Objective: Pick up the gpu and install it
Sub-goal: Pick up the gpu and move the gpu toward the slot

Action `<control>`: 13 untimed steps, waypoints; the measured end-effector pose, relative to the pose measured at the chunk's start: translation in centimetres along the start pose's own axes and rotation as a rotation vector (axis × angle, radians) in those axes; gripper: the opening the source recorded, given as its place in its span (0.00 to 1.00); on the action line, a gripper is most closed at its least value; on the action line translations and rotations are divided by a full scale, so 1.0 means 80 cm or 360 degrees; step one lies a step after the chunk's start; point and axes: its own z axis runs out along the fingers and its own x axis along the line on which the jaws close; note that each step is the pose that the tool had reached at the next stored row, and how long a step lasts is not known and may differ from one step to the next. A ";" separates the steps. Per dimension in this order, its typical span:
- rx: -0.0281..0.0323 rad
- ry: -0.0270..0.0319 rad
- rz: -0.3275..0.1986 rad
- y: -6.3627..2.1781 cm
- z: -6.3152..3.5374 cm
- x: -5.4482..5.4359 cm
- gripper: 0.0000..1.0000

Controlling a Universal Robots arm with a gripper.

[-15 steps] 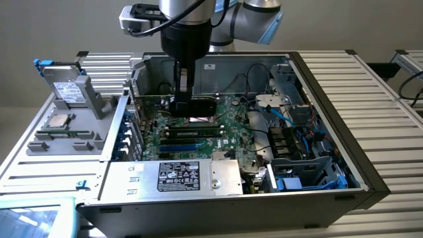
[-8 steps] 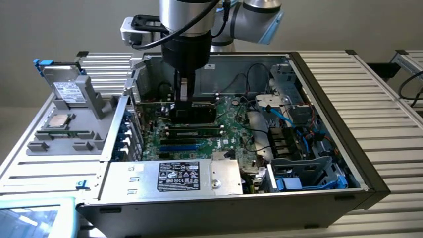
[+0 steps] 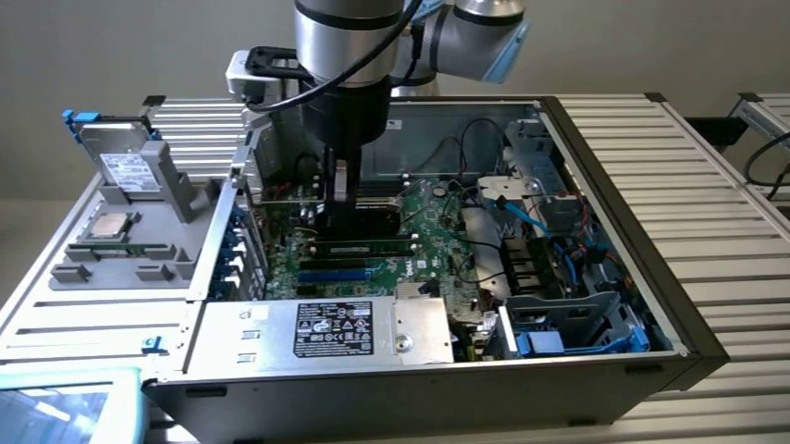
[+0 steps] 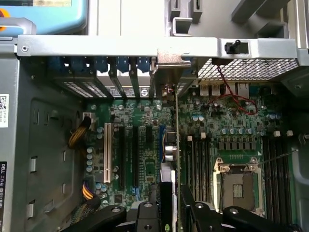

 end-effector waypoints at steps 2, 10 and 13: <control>-0.00002 0.00002 0.0000 0.001 0.005 0.000 0.28; -0.00001 0.00001 0.0000 0.000 0.023 0.005 0.28; -0.00001 0.00003 0.0000 -0.001 0.029 0.009 0.28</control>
